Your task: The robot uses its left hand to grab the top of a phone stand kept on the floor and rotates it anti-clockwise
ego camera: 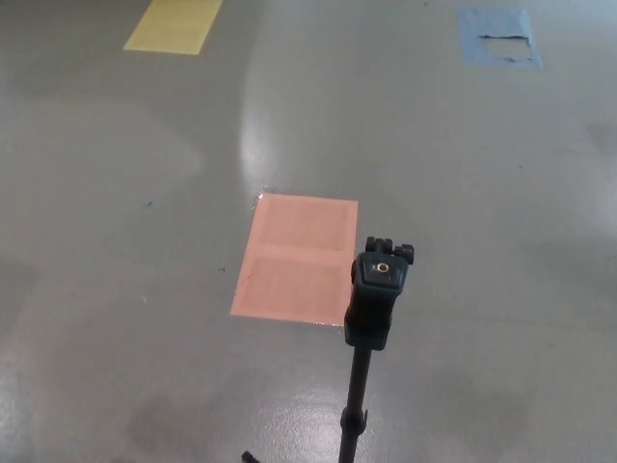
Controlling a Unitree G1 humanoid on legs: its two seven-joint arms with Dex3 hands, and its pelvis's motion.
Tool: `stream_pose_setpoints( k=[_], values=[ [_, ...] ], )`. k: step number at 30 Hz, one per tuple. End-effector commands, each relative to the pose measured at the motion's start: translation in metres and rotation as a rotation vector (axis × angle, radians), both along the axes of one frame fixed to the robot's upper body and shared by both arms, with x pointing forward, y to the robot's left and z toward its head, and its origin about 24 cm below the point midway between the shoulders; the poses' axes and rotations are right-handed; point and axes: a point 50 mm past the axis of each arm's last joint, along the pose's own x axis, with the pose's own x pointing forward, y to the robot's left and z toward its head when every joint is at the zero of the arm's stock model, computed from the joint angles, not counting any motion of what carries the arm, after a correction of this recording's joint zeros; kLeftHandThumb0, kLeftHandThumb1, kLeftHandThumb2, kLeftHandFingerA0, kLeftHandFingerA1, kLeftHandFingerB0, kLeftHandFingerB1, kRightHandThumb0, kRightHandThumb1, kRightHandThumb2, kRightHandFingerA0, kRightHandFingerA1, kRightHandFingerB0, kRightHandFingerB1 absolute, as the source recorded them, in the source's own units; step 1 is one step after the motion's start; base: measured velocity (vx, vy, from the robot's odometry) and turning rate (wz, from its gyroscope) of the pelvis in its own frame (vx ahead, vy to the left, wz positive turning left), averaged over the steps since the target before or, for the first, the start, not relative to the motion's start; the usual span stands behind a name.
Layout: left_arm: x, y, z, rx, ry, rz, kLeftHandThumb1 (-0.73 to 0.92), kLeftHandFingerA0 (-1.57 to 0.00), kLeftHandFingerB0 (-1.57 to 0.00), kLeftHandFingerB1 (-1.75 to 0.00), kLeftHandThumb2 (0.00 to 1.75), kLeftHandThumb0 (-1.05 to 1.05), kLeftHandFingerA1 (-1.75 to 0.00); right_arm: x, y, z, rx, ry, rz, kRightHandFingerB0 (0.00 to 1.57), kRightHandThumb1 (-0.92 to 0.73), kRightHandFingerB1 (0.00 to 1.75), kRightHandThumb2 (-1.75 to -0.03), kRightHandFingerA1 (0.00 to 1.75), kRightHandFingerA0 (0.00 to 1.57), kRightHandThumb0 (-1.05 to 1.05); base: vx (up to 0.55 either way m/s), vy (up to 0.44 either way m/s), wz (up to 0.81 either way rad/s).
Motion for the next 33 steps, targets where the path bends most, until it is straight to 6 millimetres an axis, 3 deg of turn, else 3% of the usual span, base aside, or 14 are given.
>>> stream_pose_setpoints(
  k=[1, 5, 6, 7, 10, 12, 13, 17, 18, 19, 23, 25, 32, 33],
  values=[
    [-0.004, 0.006, 0.002, 0.008, 0.055, -0.092, 0.58, -0.25, -0.16, -0.38, 0.78, -0.54, -0.43, -0.004, -0.008, 0.001, 0.003, 0.062, 0.047, 0.33, -0.81, 0.32, -0.64, 0.45, 0.52, -0.47, 0.00, 0.000, 0.00],
    [-0.004, 0.007, 0.002, 0.005, 0.055, -0.091, 0.58, -0.31, -0.15, -0.39, 0.80, -0.55, -0.46, -0.005, -0.009, 0.001, 0.014, 0.063, 0.033, 0.34, -0.81, 0.33, -0.64, 0.46, 0.53, -0.48, 0.00, 0.000, 0.00],
    [-0.004, 0.007, 0.001, 0.015, 0.021, -0.066, 0.54, -0.52, -0.17, -0.39, 0.78, -0.57, -0.52, -0.006, -0.010, 0.001, 0.007, 0.067, 0.041, 0.33, -0.81, 0.32, -0.65, 0.46, 0.55, -0.48, 0.00, 0.000, 0.00],
    [-0.004, 0.005, 0.001, 0.023, -0.037, -0.042, 0.52, -0.33, -0.13, -0.37, 0.75, -0.54, -0.45, -0.006, -0.010, 0.001, 0.003, 0.065, 0.046, 0.32, -0.80, 0.32, -0.64, 0.46, 0.54, -0.48, 0.00, 0.000, 0.00],
    [-0.006, 0.001, -0.001, 0.033, -0.134, -0.012, 0.52, -0.30, -0.10, -0.36, 0.75, -0.57, -0.43, -0.010, -0.012, -0.001, -0.006, 0.068, 0.057, 0.32, -0.80, 0.32, -0.64, 0.46, 0.55, -0.48, 0.00, 0.000, 0.00],
    [-0.005, -0.006, 0.000, 0.013, -0.230, -0.002, 0.59, -0.47, -0.15, -0.27, 0.58, -0.47, -0.37, -0.014, -0.014, -0.002, -0.019, 0.079, 0.068, 0.30, -0.81, 0.31, -0.64, 0.45, 0.54, -0.49, 0.00, 0.000, 0.00],
    [-0.001, -0.012, 0.004, 0.000, -0.299, -0.023, 0.50, -0.20, -0.08, -0.33, 0.72, -0.54, -0.40, -0.014, -0.016, -0.002, -0.012, 0.084, 0.055, 0.27, -0.78, 0.31, -0.64, 0.45, 0.49, -0.49, 0.00, 0.000, 0.00],
    [0.008, -0.026, 0.014, -0.031, -0.457, -0.070, 0.49, -0.18, -0.08, -0.34, 0.71, -0.54, -0.40, -0.014, -0.017, -0.001, -0.001, 0.089, 0.030, 0.29, -0.80, 0.31, -0.64, 0.44, 0.51, -0.49, 0.00, 0.000, 0.00],
    [0.013, -0.032, 0.020, -0.048, -0.514, -0.101, 0.48, -0.16, -0.08, -0.33, 0.71, -0.59, -0.39, -0.013, -0.017, -0.001, -0.003, 0.087, 0.036, 0.27, -0.78, 0.30, -0.64, 0.43, 0.49, -0.50, 0.00, 0.000, 0.00],
    [0.021, -0.046, 0.034, -0.079, -0.607, -0.173, 0.38, 0.00, 0.00, -0.48, 0.93, -0.33, -0.47, -0.013, -0.016, -0.001, -0.001, 0.084, 0.043, 0.26, -0.78, 0.30, -0.64, 0.44, 0.50, -0.49, 0.00, 0.000, 0.00],
    [0.029, -0.071, 0.060, -0.094, -0.730, -0.314, 0.35, 0.00, 0.00, -0.48, 0.93, -0.35, -0.47, -0.013, -0.015, -0.001, 0.002, 0.084, 0.048, 0.25, -0.78, 0.30, -0.64, 0.44, 0.51, -0.50, 0.00, 0.000, 0.00],
    [0.035, -0.097, 0.094, -0.171, -0.865, -0.444, 0.31, 0.00, 0.00, -0.49, 0.90, -0.35, -0.48, -0.014, -0.016, -0.002, 0.007, 0.084, 0.030, 0.28, -0.79, 0.30, -0.64, 0.44, 0.53, -0.49, 0.00, 0.000, 0.00],
    [0.040, -0.126, 0.145, -0.260, -1.040, -0.563, 0.28, 0.00, 0.00, -0.50, 0.87, -0.34, -0.48, -0.010, -0.014, 0.000, -0.004, 0.085, 0.054, 0.25, -0.78, 0.30, -0.63, 0.45, 0.50, -0.49, 0.00, 0.000, 0.00],
    [0.041, -0.133, 0.156, -0.269, -1.083, -0.597, 0.42, -0.12, -0.05, -0.24, 0.73, -0.66, -0.41, -0.010, -0.014, 0.000, 0.009, 0.086, 0.040, 0.25, -0.78, 0.29, -0.63, 0.45, 0.49, -0.48, 0.00, 0.000, 0.00]
  ],
)
